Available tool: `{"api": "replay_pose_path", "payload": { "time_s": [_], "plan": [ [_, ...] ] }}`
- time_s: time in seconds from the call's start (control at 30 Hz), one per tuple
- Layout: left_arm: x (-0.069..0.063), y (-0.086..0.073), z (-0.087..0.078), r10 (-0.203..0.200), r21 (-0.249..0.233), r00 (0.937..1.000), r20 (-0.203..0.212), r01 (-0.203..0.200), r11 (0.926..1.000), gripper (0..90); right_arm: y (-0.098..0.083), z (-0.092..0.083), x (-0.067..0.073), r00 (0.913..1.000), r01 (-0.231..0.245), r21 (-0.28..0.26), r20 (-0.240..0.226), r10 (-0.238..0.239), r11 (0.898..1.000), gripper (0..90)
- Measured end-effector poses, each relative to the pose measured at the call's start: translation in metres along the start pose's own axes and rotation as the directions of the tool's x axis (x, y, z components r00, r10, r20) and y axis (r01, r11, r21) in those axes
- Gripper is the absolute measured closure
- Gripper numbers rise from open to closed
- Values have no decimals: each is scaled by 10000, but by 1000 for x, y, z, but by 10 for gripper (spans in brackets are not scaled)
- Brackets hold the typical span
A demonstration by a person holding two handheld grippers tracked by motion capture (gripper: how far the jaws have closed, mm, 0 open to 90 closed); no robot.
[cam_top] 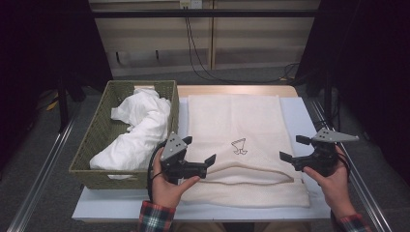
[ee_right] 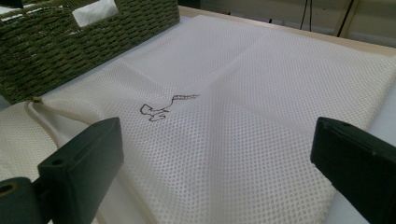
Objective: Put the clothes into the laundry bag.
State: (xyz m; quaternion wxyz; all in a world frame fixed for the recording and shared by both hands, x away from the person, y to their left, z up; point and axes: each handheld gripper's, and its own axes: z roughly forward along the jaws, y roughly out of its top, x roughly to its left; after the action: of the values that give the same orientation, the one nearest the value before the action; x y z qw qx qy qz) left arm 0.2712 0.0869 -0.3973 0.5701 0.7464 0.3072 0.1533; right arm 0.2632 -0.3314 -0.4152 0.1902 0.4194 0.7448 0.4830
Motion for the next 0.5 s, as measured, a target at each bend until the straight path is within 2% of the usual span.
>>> {"api": "replay_pose_path", "payload": {
  "time_s": [0.13,0.2,0.23,0.5],
  "plan": [
    [1,0,-1,41,44,10000,-85,-40,10000,35,0,2,2,10000,84,82,-20,-84,9999,21],
    [1,-1,1,-1,-41,10000,88,1,10000,35,0,4,3,9999,147,118,-62,-146,9998,20],
    [1,-1,0,15,81,10000,-77,-14,10000,35,0,6,4,9999,143,111,-86,-142,9998,21],
    [1,-1,1,72,107,10000,-56,-71,9999,35,1,18,12,9986,385,296,-380,-374,9988,20]
  ]
}}
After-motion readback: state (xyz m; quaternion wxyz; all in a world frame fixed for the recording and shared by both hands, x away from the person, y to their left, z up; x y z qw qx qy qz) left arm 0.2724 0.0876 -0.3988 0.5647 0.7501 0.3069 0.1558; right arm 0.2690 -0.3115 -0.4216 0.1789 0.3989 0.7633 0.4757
